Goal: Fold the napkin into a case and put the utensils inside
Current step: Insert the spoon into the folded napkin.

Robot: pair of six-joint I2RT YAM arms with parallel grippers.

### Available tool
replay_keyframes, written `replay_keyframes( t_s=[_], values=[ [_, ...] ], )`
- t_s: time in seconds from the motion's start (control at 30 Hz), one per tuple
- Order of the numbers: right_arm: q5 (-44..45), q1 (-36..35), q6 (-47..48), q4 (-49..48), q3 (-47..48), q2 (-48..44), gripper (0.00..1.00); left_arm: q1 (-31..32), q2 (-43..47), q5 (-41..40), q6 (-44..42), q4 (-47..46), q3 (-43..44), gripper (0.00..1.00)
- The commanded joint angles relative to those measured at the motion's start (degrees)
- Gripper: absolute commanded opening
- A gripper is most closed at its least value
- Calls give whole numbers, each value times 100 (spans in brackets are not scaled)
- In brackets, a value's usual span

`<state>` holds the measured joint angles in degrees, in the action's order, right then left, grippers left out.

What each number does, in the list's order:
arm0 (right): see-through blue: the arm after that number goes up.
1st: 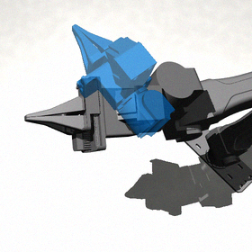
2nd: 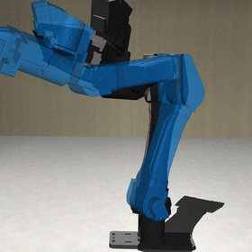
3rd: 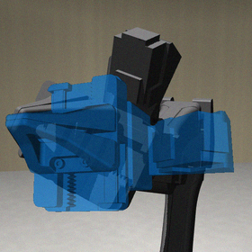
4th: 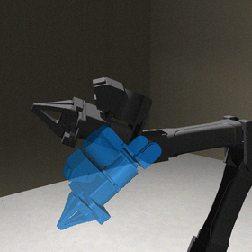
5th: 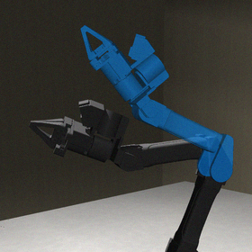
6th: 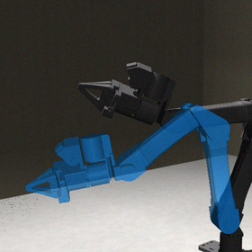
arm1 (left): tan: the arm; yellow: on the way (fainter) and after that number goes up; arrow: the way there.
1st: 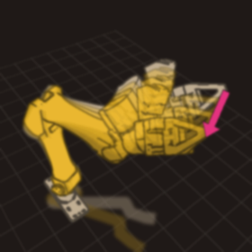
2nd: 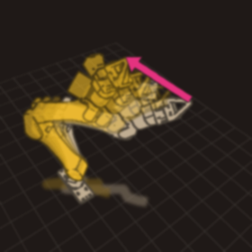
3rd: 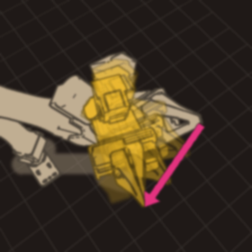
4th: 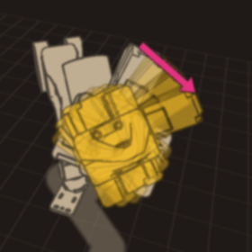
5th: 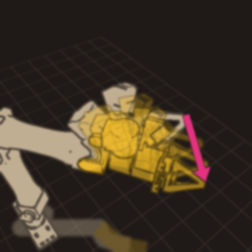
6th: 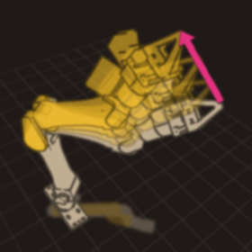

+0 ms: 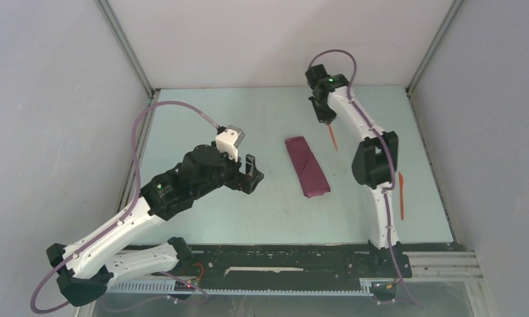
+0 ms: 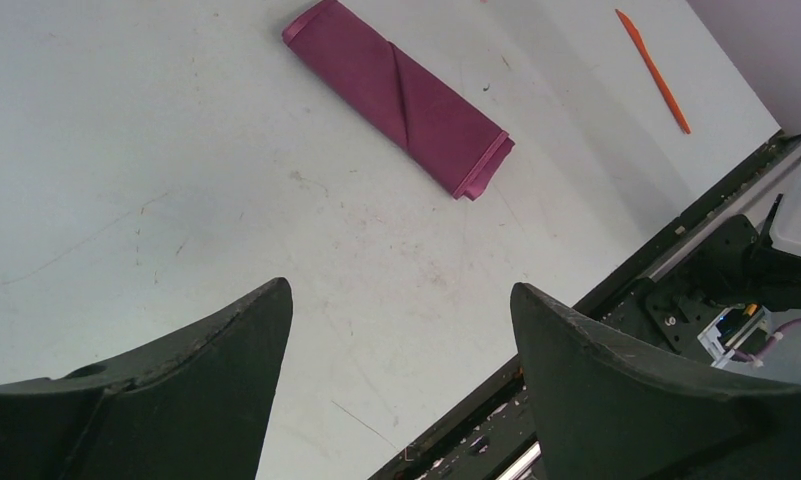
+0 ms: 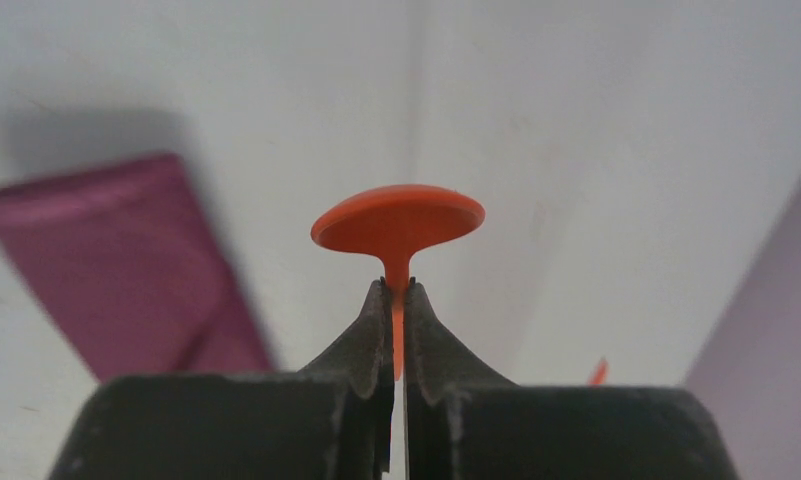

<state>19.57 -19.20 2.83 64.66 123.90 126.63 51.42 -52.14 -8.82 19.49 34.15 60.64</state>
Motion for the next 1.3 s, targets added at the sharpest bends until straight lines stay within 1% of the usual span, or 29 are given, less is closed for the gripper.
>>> replay_keyframes(
  t_s=[0.0,0.03,0.1,0.27,0.47,0.6,0.8,0.93,1.27],
  values=[
    [-303,-446,-650,433,1547,883,0,-156,-42,132,33,-144,-59,88],
    [-312,-513,-709,481,1997,1086,0,-184,-57,142,37,-144,-75,88],
    [-312,-639,-760,465,2261,1333,0,-229,-72,153,38,-154,-88,88],
    [-447,-822,-916,28,1794,1288,0,-262,-120,165,25,-154,-87,88],
    [-473,-931,-984,-23,1832,1437,0,-264,-130,155,10,-150,-122,88],
    [-431,-980,-1037,121,1848,1545,0,-261,-123,149,11,-154,-126,88],
    [-377,-1096,-1024,-177,1211,1304,0,-262,-82,147,10,-145,-148,88],
    [-311,-1180,-981,-116,1026,1230,0,-263,-29,136,9,-137,-189,88],
    [-291,-1404,-1126,-236,26,636,0,-262,40,156,10,-131,-204,88]
  ],
)
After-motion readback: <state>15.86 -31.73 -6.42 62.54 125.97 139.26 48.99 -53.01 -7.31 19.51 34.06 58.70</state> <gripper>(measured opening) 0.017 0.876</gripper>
